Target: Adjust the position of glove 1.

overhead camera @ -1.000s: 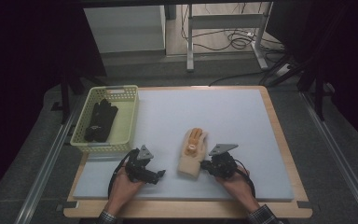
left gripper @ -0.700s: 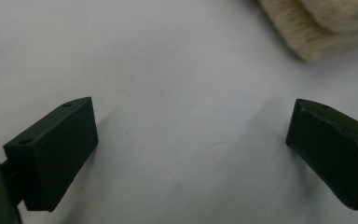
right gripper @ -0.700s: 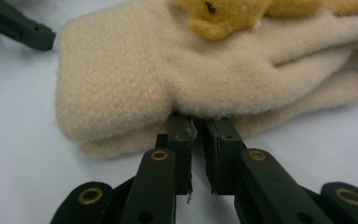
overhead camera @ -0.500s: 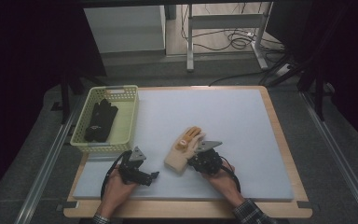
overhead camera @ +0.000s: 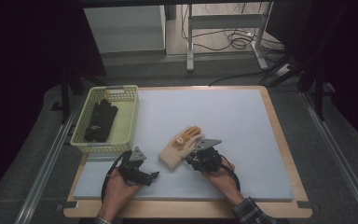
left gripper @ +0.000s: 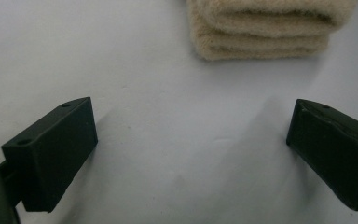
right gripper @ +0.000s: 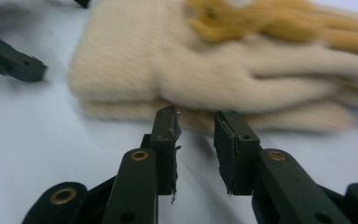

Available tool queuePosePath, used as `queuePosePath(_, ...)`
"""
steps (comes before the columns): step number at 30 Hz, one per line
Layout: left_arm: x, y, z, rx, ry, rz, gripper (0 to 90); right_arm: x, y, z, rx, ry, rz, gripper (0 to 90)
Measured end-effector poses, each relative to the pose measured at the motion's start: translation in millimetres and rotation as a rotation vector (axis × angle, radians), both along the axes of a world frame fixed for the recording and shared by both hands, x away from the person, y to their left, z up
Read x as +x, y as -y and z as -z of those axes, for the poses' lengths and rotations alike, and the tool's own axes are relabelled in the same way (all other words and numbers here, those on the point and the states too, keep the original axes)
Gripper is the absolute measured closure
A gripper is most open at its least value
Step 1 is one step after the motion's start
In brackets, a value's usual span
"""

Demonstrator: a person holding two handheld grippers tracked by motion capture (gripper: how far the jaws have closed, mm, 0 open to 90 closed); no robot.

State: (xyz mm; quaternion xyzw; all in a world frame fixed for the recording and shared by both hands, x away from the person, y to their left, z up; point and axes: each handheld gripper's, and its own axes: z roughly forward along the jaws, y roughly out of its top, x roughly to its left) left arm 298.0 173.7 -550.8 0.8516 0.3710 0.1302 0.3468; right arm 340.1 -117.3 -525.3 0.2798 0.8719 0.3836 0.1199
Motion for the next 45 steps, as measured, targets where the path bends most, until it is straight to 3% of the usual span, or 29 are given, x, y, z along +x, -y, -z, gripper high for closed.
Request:
queuePosePath(11,0.1,0.0,0.4,-0.005,0.001,-0.001,1.5,7.1,65.1,-1.5,0.005,0.025,0.145,54.8)
queuePosePath(20,-0.2,0.1,0.7,-0.010,0.004,-0.004,1.6,12.7,100.3,0.5,-0.022,0.048,0.232,33.3)
queuePosePath(23,-0.4,0.2,0.7,-0.011,0.004,-0.004,1.7,14.7,104.9,4.9,-0.049,0.052,0.247,27.3)
queuePosePath(29,-0.3,0.1,0.7,-0.011,0.003,-0.004,1.7,16.5,105.4,7.0,-0.054,0.039,0.265,19.2)
queuePosePath(40,-0.7,2.1,-3.7,-0.005,0.005,0.010,4.4,16.3,105.6,7.7,-0.054,0.043,0.267,18.9)
queuePosePath(45,1.0,7.7,-12.7,-0.027,0.004,0.025,2.1,16.2,105.6,7.7,-0.054,0.044,0.268,18.9)
